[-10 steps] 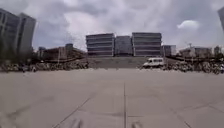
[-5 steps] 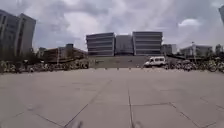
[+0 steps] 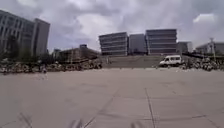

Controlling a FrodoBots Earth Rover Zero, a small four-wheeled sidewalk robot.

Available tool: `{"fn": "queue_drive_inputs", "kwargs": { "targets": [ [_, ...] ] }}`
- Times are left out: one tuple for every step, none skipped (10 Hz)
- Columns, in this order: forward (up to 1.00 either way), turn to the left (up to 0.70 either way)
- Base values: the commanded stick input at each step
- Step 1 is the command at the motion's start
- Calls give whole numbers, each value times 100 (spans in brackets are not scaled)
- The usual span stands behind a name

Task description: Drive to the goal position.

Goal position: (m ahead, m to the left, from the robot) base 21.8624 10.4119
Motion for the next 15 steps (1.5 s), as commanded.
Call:
{"fn": "queue_drive_inputs", "kwargs": {
  "targets": [
    [85,-2],
    [85,-2],
    [85,-14],
    [85,-27],
    [85,-32],
    [85,-34],
    [85,-14],
    [85,-4],
    [85,-2],
    [85,-2],
    [85,-2],
    [85,-2],
    [85,-2],
    [85,-2],
    [85,-2]
  ]
}}
